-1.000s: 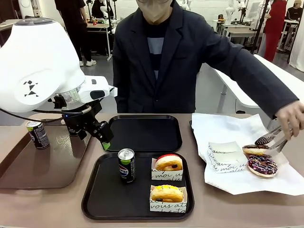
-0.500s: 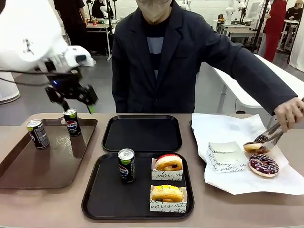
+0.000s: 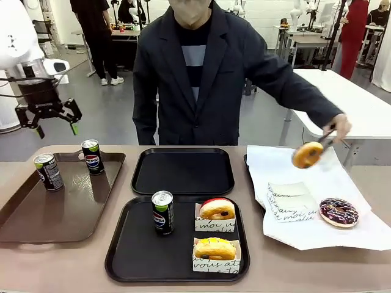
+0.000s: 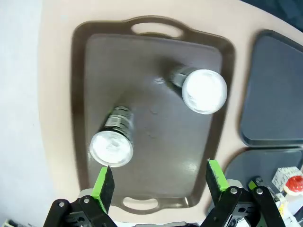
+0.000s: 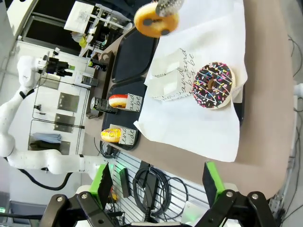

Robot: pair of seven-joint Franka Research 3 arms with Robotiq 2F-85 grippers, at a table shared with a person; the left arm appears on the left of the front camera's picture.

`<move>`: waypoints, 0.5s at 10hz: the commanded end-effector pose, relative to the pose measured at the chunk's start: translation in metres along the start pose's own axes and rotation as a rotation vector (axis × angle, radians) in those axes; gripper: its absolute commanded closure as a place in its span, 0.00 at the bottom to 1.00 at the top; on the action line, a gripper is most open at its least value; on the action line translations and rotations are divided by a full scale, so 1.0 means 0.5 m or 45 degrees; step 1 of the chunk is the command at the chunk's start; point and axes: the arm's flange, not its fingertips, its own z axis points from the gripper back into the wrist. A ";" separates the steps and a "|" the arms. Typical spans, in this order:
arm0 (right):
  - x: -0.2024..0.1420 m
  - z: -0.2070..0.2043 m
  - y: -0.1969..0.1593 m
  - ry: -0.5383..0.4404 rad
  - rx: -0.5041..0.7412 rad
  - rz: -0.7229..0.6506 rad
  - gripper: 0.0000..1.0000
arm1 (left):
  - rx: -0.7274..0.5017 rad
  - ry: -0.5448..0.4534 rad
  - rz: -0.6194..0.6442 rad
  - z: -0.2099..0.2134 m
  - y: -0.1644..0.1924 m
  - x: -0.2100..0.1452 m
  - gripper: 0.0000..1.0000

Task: Set up donuts and drinks on trays.
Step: Pick up one Pepsi coke from the Handle tray and place it on the Flat Tray without a Pepsi coke.

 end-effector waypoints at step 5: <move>0.004 -0.001 0.000 -0.027 0.030 0.022 0.00 | 0.070 0.014 0.060 -0.027 0.063 0.031 0.00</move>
